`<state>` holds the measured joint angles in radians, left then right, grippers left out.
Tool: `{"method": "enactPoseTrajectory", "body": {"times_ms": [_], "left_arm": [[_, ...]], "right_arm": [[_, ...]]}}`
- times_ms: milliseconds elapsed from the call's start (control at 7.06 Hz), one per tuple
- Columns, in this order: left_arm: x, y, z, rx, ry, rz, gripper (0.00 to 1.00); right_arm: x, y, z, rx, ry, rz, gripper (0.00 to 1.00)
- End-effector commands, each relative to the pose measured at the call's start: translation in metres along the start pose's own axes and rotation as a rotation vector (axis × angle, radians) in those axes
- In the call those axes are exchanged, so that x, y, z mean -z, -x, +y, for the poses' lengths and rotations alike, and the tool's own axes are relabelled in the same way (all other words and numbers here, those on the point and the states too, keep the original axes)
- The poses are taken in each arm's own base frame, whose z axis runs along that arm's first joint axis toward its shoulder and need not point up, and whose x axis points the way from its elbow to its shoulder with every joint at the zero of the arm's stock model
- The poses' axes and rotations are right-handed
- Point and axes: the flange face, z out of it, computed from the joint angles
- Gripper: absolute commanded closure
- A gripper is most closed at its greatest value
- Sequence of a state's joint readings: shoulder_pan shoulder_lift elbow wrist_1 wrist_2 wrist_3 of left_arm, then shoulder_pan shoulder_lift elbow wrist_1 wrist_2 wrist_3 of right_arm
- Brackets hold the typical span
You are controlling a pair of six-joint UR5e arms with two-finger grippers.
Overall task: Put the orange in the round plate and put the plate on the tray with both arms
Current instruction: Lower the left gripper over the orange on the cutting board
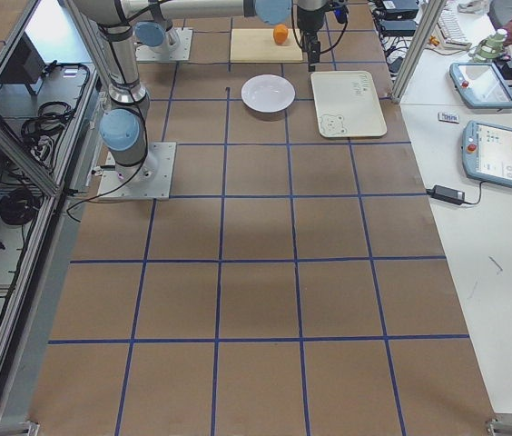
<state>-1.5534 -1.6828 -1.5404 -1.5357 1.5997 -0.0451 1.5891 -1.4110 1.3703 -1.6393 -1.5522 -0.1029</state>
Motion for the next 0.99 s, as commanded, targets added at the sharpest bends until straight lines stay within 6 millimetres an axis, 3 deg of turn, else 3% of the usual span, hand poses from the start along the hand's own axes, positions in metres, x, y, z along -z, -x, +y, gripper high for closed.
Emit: {"method": "enactPoseTrajectory", "body": {"times_ms": [0,283,567,850], "left_arm": [[-0.093,0.035,-0.026,0.032,0.114,-0.128,0.00],[-0.138,0.068,-0.054,0.007,0.130,-0.122,0.00],[-0.189,0.073,-0.073,-0.126,0.156,-0.117,0.00],[-0.216,0.074,-0.078,-0.209,0.214,-0.105,0.00]], "right_arm": [[0.004,0.000,0.002,0.000,-0.009,0.003,0.00],[0.004,0.000,0.003,0.000,-0.009,0.004,0.00],[0.003,0.001,0.005,0.000,0.005,0.000,0.00],[0.005,0.001,0.008,-0.011,0.013,0.003,0.00]]}}
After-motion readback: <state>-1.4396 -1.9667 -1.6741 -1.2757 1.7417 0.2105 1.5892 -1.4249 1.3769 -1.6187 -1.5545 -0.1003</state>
